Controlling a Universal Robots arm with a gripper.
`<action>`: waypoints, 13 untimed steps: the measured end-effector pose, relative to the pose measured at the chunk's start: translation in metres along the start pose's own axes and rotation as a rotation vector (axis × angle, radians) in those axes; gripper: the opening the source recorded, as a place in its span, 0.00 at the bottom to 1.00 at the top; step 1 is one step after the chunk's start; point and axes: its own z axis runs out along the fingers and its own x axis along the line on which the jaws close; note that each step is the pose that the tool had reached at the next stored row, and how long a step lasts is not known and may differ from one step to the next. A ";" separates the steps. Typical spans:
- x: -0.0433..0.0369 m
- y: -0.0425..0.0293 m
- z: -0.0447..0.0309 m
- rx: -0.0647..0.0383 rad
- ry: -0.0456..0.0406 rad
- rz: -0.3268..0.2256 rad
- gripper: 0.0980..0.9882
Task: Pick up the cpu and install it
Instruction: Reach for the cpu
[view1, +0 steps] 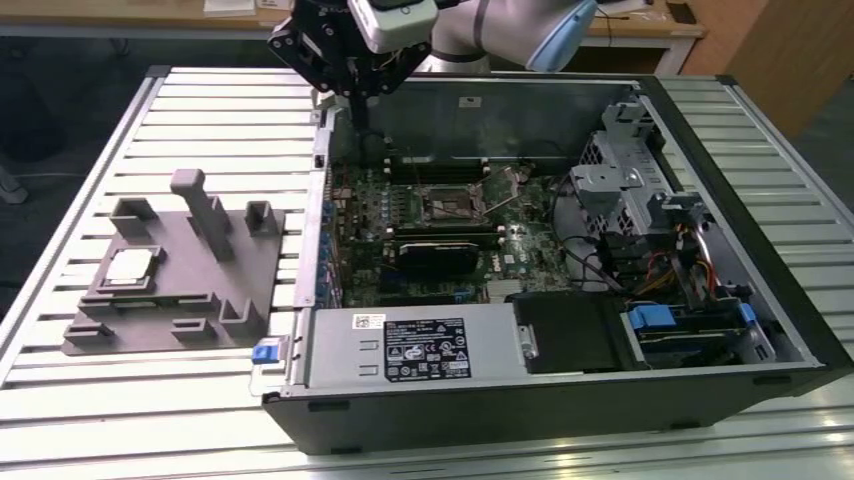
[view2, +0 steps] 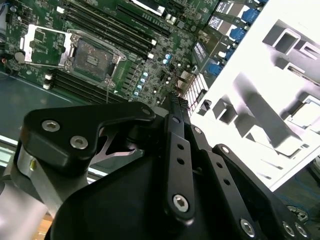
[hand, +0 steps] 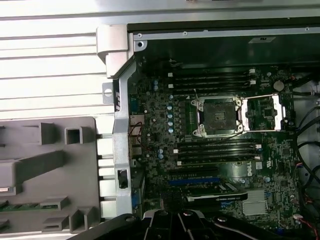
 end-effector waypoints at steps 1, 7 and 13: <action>0.0008 -0.0001 0.0000 0.000 0.0000 0.000 0.01; 0.0052 -0.0004 -0.0002 0.000 0.0000 0.000 0.01; 0.0099 -0.0008 -0.0003 0.000 0.0000 0.000 0.01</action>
